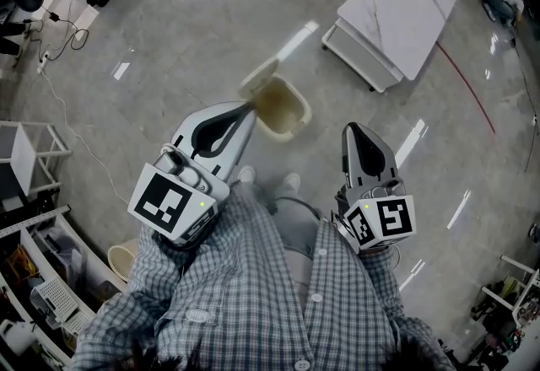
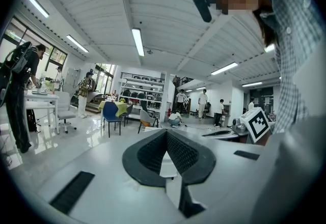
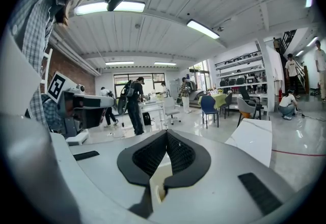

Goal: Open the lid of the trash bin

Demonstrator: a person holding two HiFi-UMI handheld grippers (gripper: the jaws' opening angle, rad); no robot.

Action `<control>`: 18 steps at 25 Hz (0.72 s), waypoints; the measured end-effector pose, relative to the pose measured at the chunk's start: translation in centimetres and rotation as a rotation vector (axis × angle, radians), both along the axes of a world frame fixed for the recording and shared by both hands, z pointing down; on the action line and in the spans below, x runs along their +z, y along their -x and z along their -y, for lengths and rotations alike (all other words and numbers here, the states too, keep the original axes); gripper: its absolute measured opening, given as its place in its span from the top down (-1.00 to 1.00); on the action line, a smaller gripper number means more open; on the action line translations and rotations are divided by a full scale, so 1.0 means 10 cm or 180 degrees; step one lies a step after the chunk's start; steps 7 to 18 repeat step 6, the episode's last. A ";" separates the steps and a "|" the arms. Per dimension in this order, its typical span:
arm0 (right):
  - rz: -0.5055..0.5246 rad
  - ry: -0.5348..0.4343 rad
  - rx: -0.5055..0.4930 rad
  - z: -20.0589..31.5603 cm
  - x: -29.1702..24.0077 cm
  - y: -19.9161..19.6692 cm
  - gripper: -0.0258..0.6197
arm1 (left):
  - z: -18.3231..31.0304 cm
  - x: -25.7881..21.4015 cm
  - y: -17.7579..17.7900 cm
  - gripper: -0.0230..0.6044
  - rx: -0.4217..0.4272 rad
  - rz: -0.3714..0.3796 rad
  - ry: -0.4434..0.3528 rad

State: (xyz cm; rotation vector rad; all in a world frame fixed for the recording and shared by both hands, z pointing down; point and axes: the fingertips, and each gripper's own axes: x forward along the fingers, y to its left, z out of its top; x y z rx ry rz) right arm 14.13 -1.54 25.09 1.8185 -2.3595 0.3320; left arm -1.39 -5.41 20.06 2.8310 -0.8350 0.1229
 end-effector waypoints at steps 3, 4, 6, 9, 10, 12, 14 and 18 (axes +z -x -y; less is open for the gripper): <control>-0.0006 0.0018 -0.0011 0.00 0.02 0.01 0.86 | 0.00 0.01 0.00 0.91 0.0002 0.0000 0.0006; -0.0007 0.0025 -0.0015 0.00 0.03 0.01 0.86 | 0.00 0.01 0.00 0.91 0.0004 -0.0002 0.0005; -0.0008 0.0038 -0.0022 -0.01 0.04 0.03 0.86 | -0.01 0.00 0.01 0.91 0.0007 -0.0005 0.0002; -0.0008 0.0038 -0.0022 -0.01 0.04 0.03 0.86 | -0.01 0.00 0.01 0.91 0.0007 -0.0005 0.0002; -0.0008 0.0038 -0.0022 -0.01 0.04 0.03 0.86 | -0.01 0.00 0.01 0.91 0.0007 -0.0005 0.0002; -0.0008 0.0038 -0.0022 -0.01 0.04 0.03 0.86 | -0.01 0.00 0.01 0.91 0.0007 -0.0005 0.0002; -0.0008 0.0038 -0.0022 -0.01 0.04 0.03 0.86 | -0.01 0.00 0.01 0.91 0.0007 -0.0005 0.0002; -0.0008 0.0038 -0.0022 -0.01 0.04 0.03 0.86 | -0.01 0.00 0.01 0.91 0.0007 -0.0005 0.0002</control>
